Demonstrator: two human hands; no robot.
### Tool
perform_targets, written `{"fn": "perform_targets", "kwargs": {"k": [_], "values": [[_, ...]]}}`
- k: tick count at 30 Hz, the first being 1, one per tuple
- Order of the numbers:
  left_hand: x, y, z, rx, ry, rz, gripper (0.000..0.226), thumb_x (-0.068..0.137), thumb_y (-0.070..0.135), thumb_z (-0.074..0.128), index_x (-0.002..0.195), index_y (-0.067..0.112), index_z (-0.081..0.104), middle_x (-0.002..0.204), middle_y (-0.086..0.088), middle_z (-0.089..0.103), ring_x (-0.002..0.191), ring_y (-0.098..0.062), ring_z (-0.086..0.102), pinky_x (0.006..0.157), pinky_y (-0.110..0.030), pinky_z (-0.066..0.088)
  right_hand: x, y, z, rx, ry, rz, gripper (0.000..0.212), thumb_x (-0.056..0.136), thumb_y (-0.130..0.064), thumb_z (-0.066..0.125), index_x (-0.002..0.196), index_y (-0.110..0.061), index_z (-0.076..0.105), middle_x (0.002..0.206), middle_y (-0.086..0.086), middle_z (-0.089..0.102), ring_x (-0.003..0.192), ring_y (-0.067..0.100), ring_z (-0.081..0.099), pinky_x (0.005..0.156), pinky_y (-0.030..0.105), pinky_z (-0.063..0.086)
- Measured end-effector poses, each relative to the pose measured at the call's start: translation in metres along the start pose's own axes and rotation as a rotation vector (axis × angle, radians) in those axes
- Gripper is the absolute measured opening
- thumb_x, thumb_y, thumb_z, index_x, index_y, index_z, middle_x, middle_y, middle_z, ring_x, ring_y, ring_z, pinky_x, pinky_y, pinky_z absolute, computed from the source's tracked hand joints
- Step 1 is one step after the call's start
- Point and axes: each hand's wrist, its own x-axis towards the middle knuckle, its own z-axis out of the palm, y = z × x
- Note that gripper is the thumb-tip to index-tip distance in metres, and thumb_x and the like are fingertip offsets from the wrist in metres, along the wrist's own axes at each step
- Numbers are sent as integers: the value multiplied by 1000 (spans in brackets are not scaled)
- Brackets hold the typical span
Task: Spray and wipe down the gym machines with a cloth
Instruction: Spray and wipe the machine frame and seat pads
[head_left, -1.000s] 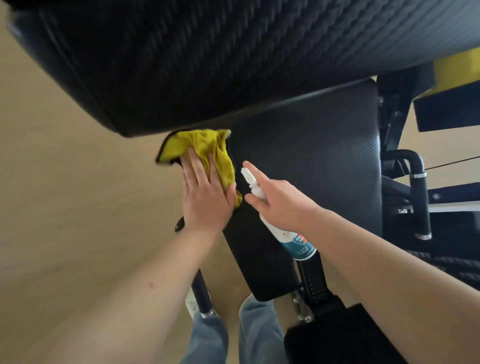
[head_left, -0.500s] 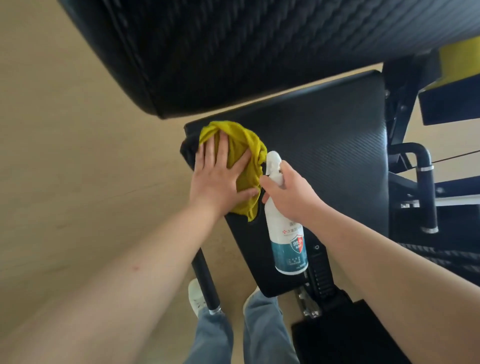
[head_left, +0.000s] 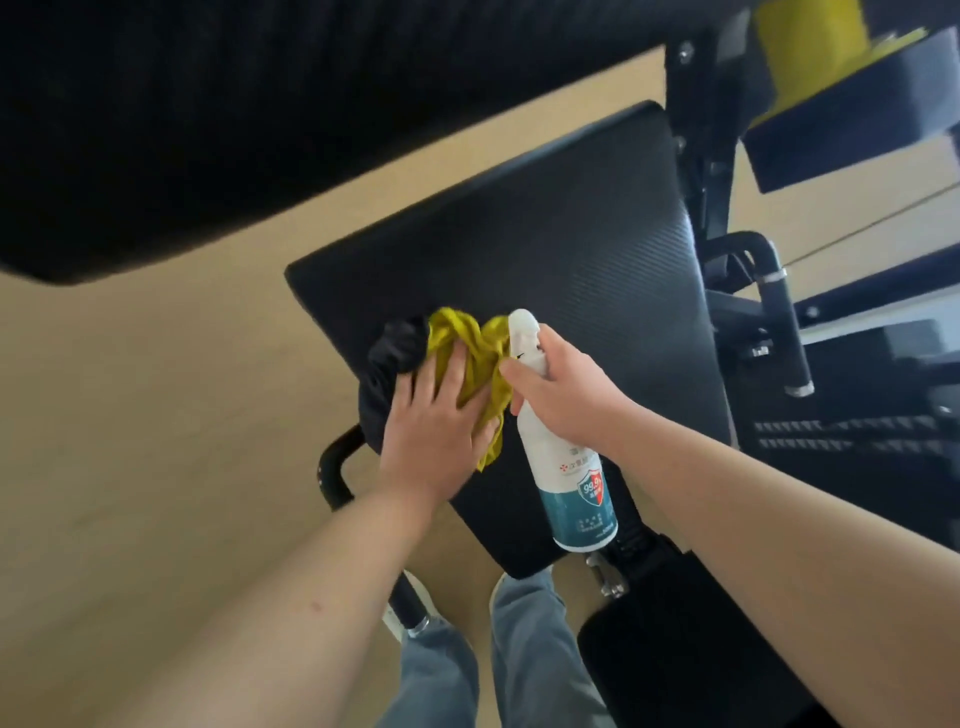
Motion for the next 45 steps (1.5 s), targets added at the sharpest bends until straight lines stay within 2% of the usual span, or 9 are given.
{"fn": "perform_targets", "kwargs": {"k": [4,8,14,21,25,28,35,40,45], "values": [[-16,18,10,13,-89,119,66,103,55,41,162,38,17,168,-12,21,146,-41,30,118,-57,25,-5,14,-10,52,26,50,17,100,-45,57,93,-33,48,82,-4,76,74,15,72,67,35,58],[3,15,-2,30,-103,93,73,94,65,48,159,41,26,167,-12,22,147,-42,27,118,-59,20,-6,31,-20,26,44,102,22,98,-48,58,95,-27,53,82,-3,76,73,15,72,64,33,55],[96,31,-34,129,-189,18,86,86,89,23,156,50,-8,167,-13,-21,152,-50,-1,116,-65,17,-5,57,-48,97,82,139,17,101,-45,58,101,-29,52,82,-3,77,74,13,71,63,30,51],[150,86,-41,86,-81,-125,78,94,79,14,159,43,-9,167,-18,-20,152,-52,2,115,-69,19,-8,99,-70,211,111,219,37,102,-49,55,134,-30,47,87,-4,75,78,13,71,65,31,51],[195,115,-43,129,-44,3,70,100,69,17,160,43,-8,169,-15,-19,154,-48,1,117,-66,18,-10,117,-82,248,111,271,49,103,-52,53,146,-32,40,91,-3,75,81,14,71,66,31,51],[207,132,-39,180,-58,112,66,102,65,14,160,44,-9,169,-12,-19,155,-45,2,118,-65,17,-9,130,-94,267,132,254,37,103,-51,53,134,-33,45,88,-4,75,78,14,71,65,31,49],[159,156,-10,298,-217,568,58,104,61,17,159,44,9,171,-6,-16,155,-40,7,117,-64,17,-15,151,-119,284,208,193,12,102,-46,55,97,-39,48,83,-5,73,74,14,71,69,32,57],[95,128,14,242,-184,650,61,103,55,38,160,40,22,171,-9,10,150,-40,25,114,-63,25,-24,157,-115,298,197,263,29,103,-50,55,125,-33,46,91,-5,68,77,13,69,62,30,52],[21,102,35,243,-235,557,73,97,54,54,160,35,23,170,-11,10,150,-41,22,114,-62,24,-20,157,-90,309,166,295,53,105,-50,54,152,-30,37,94,-3,72,75,9,67,56,25,43]]}}
